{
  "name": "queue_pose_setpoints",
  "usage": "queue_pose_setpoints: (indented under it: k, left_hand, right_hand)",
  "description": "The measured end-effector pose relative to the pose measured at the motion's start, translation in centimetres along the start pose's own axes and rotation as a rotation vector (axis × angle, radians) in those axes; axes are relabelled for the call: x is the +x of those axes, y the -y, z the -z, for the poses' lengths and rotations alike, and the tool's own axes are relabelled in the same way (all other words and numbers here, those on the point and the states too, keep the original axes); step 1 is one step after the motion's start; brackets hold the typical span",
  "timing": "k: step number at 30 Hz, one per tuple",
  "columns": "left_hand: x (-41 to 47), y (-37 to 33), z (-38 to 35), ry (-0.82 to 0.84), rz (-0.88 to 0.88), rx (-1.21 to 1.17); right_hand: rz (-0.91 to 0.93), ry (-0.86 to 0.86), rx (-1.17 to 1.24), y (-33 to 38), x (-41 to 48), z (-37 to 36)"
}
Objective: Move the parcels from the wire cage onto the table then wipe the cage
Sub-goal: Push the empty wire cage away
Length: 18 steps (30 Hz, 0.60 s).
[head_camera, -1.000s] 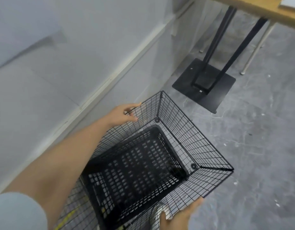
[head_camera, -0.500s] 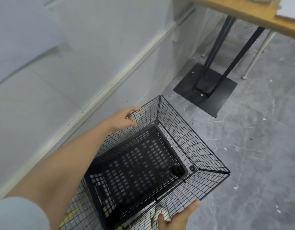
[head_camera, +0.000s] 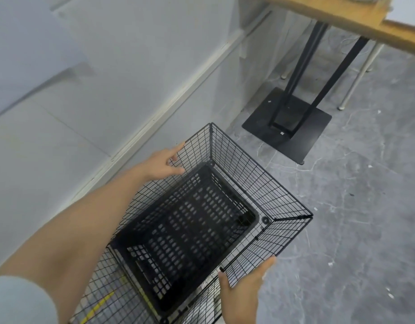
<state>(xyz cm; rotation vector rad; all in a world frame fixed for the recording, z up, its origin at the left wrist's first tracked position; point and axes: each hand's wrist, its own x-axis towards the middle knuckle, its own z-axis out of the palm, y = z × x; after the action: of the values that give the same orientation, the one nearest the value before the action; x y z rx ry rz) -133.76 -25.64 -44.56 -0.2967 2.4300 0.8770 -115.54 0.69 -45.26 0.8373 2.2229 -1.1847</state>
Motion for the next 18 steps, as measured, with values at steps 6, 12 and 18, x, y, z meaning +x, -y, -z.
queue_pose_setpoints:
  k: [6, 12, 18]
  left_hand:
    - [0.2, 0.3, 0.2, -0.008, 0.005, 0.030]
    - [0.5, 0.7, 0.4, -0.008, 0.007, 0.042]
    - [0.7, 0.7, 0.4, -0.013, 0.004, 0.020]
  right_hand:
    - [0.067, 0.063, -0.022, 0.3, 0.6, 0.3]
    - [0.099, 0.030, -0.027, 0.9, 0.8, -0.1]
    - [0.106, 0.045, -0.038, 0.8, 1.1, -0.1]
